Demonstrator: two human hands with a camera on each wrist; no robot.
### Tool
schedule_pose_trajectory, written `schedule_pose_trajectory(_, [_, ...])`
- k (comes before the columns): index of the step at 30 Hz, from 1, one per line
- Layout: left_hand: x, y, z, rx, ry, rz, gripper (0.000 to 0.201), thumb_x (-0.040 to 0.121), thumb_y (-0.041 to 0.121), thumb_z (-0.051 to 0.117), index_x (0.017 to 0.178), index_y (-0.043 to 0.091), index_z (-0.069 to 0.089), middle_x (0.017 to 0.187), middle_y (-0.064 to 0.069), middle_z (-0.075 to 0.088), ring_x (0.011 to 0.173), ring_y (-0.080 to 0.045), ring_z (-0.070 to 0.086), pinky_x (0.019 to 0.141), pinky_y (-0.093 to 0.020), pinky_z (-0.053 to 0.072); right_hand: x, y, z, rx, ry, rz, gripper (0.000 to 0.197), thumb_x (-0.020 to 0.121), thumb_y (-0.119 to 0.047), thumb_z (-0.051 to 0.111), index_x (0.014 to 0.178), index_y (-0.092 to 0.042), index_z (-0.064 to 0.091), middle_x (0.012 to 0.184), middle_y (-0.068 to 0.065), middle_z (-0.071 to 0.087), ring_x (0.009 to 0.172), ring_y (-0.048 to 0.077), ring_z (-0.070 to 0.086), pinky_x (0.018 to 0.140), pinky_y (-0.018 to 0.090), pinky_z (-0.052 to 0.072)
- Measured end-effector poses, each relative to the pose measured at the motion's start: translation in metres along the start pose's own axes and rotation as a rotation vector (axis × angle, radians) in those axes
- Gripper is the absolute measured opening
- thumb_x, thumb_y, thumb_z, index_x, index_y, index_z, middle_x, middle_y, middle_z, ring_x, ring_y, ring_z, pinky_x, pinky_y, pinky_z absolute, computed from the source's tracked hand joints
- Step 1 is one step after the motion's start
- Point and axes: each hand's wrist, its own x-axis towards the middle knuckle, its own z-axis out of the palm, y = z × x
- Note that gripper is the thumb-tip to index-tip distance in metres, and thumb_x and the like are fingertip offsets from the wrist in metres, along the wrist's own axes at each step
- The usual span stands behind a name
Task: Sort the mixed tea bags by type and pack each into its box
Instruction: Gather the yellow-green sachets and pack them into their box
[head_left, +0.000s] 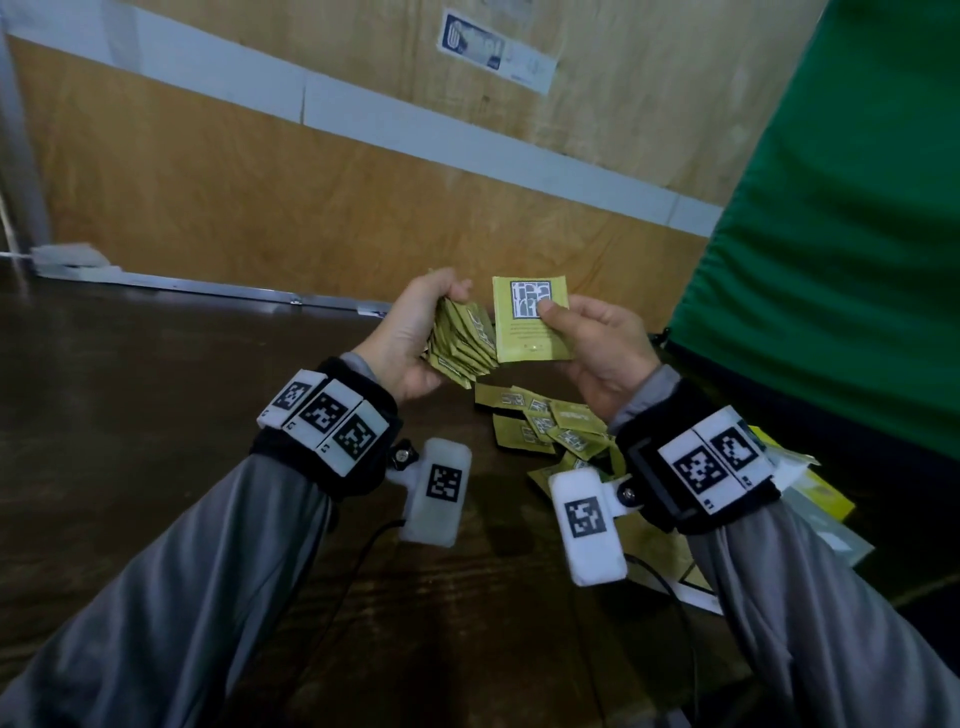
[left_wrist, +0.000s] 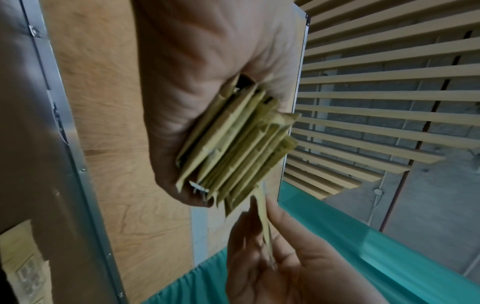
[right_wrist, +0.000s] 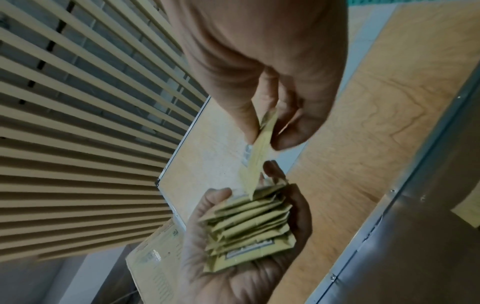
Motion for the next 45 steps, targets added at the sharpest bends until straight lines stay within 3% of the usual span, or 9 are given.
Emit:
schedule_pose_trajectory(8, [-0.006,-0.003,0.011,0.143,-0.168,-0.016,0.017,0.09,0.018,0.054,0.081,0.006,0.062,0.069,-0.011,0.062,0.053,-0.021,0.063,0.052,-0.028,0.055,-0.003,0.01,0.003,-0.326,0.117,-0.176,0.017,0.071,-0.029,0.08,0.07,-0.014,0.071,0.068,-0.001,0.07,0.057,0.01,0.061,0.054,0.023,0.047])
schedule_pose_trajectory(13, [-0.006,-0.008,0.013,0.07,-0.166,-0.133,0.015,0.086,0.009,0.045,0.075,0.006,0.055,0.076,-0.011,0.052,0.064,-0.024,0.055,0.059,-0.027,0.055,-0.01,0.004,0.007,-0.882,0.064,-0.43,0.024,0.088,-0.034,0.062,0.082,-0.015,0.075,0.068,-0.004,0.066,0.059,0.006,0.056,0.055,0.017,0.044])
schedule_pose_trajectory(16, [-0.006,-0.006,0.012,0.079,-0.136,-0.134,0.02,0.085,0.004,0.04,0.076,0.001,0.058,0.07,-0.014,0.059,0.058,-0.026,0.06,0.054,-0.03,0.056,-0.01,-0.01,-0.001,-0.998,-0.085,-0.433,0.026,0.091,-0.02,0.055,0.113,-0.013,0.066,0.097,-0.001,0.062,0.075,0.002,0.054,0.068,0.003,0.04])
schedule_pose_trajectory(19, [-0.007,-0.004,0.014,0.178,-0.122,-0.14,0.021,0.082,0.001,0.04,0.075,0.0,0.059,0.062,-0.014,0.06,0.049,-0.024,0.061,0.048,-0.026,0.055,-0.014,-0.015,-0.012,-0.938,-0.341,-0.374,0.085,0.075,-0.03,0.076,0.145,-0.019,0.029,0.145,-0.001,0.03,0.128,0.006,0.032,0.109,0.028,0.034])
schedule_pose_trajectory(23, [-0.012,-0.011,0.029,0.23,-0.165,-0.139,0.021,0.08,0.0,0.039,0.068,0.002,0.055,0.05,-0.01,0.055,0.042,-0.02,0.056,0.043,-0.019,0.047,-0.017,-0.009,-0.005,-1.128,-0.485,-0.447,0.133,0.048,-0.04,0.09,0.15,-0.012,0.009,0.155,0.001,0.02,0.141,0.012,0.02,0.117,0.028,0.02])
schedule_pose_trajectory(27, [-0.023,-0.005,0.034,0.054,-0.33,-0.099,0.008,0.078,0.005,0.058,0.081,0.002,0.065,0.071,-0.013,0.066,0.06,-0.021,0.067,0.052,-0.025,0.056,-0.014,-0.004,-0.009,-0.812,-0.355,-0.562,0.093,0.049,-0.022,0.092,0.128,-0.017,0.042,0.118,0.0,0.056,0.109,0.013,0.054,0.096,0.035,0.046])
schedule_pose_trajectory(34, [-0.023,-0.013,0.033,0.202,-0.379,-0.133,0.01,0.072,0.019,0.069,0.076,0.013,0.075,0.079,-0.006,0.072,0.073,-0.017,0.071,0.077,-0.037,0.056,-0.02,0.003,-0.016,-0.802,-0.307,-0.751,0.086,0.056,-0.033,0.082,0.129,-0.016,0.039,0.114,0.001,0.056,0.107,0.015,0.055,0.09,0.039,0.049])
schedule_pose_trajectory(39, [-0.017,-0.026,0.039,0.469,-0.086,0.075,0.018,0.078,0.002,0.064,0.092,0.014,0.062,0.088,-0.004,0.064,0.089,-0.018,0.062,0.065,-0.03,0.055,-0.012,-0.022,-0.044,-0.957,-0.49,-0.416,0.101,0.063,-0.033,0.084,0.146,-0.015,0.028,0.142,0.001,0.042,0.128,0.016,0.042,0.11,0.04,0.036])
schedule_pose_trajectory(45, [-0.031,-0.031,0.052,1.079,0.042,0.556,0.072,0.051,0.021,0.084,0.114,0.024,0.049,0.095,0.009,0.063,0.087,-0.009,0.063,0.07,-0.024,0.051,-0.041,-0.047,-0.059,-0.581,-0.395,-0.12,0.047,0.083,-0.046,0.052,0.121,-0.018,0.057,0.109,0.0,0.066,0.092,0.013,0.065,0.081,0.039,0.057])
